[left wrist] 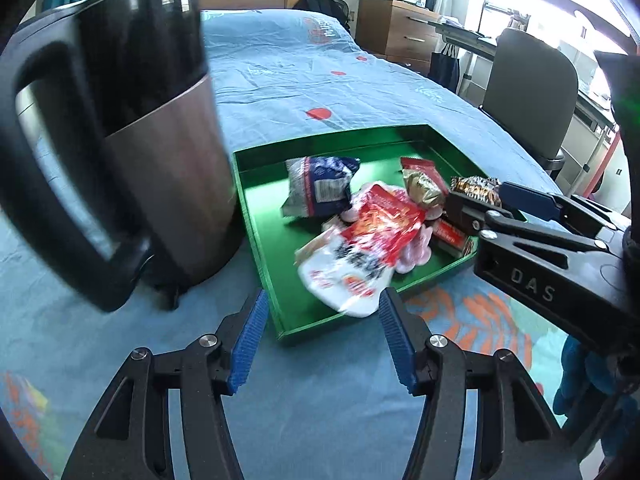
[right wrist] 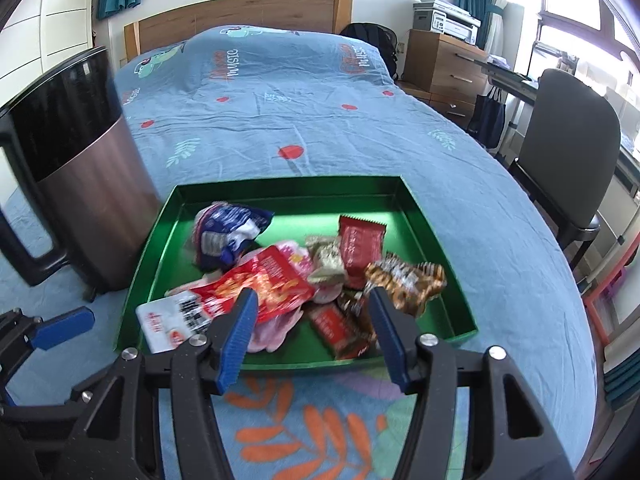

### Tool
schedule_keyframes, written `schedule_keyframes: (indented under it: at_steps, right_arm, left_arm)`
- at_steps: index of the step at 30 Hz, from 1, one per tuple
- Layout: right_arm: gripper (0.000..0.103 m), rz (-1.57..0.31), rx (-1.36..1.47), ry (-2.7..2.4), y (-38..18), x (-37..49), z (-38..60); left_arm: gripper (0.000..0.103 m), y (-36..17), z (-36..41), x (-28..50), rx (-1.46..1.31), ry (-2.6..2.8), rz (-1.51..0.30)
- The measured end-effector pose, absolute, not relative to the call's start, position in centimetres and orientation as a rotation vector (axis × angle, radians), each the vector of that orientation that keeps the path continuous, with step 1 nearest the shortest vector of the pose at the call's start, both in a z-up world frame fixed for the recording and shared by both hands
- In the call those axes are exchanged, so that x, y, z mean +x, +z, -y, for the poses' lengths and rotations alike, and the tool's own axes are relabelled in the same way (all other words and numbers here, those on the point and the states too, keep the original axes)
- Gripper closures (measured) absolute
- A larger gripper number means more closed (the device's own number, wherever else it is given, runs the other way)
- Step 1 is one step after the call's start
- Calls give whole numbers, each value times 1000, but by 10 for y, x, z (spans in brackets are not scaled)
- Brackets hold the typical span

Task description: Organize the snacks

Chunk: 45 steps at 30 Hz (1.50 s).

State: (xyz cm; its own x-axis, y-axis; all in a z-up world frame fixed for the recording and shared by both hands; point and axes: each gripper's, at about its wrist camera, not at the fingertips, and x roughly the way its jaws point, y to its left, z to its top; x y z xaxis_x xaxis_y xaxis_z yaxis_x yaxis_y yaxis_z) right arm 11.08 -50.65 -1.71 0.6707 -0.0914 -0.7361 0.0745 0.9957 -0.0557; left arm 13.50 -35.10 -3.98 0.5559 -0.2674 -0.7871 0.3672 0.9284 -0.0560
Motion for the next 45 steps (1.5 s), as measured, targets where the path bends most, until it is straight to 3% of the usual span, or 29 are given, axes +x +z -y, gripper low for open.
schedule_keyframes:
  at_steps: [22,45]
  right_arm:
    - [0,-801,-11,-3,-5,44,432]
    - [0,-714,-14,-52,33,3,456]
  left_arm:
    - [41,-21,243,94,25,-254,-881]
    - [41,20,238,61,55,-251,-793]
